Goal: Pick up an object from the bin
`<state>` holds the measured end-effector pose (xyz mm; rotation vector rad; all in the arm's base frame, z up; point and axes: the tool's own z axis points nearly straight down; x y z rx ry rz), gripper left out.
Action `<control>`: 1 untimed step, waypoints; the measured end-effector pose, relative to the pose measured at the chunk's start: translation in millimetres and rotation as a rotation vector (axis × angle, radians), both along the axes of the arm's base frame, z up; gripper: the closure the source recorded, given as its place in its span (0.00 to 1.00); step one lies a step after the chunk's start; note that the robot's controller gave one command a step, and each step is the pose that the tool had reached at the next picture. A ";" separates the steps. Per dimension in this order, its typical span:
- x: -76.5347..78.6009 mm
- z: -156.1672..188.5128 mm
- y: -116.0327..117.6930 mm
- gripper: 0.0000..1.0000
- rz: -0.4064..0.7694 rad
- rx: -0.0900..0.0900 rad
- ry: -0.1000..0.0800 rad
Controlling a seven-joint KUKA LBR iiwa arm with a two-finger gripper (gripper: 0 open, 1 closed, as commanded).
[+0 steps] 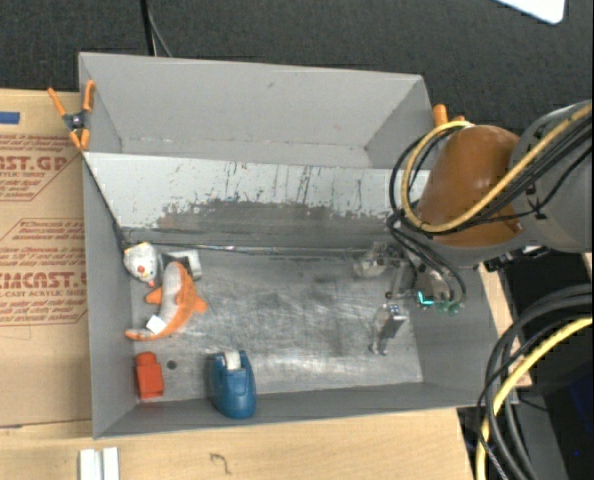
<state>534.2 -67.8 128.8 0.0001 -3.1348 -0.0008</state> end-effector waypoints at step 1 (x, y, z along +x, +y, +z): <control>2.0 4.4 0.2 0.00 0.001 -0.001 -0.007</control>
Offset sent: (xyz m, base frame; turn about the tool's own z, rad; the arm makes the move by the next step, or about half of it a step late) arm -0.0387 0.0466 -0.0588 -0.3849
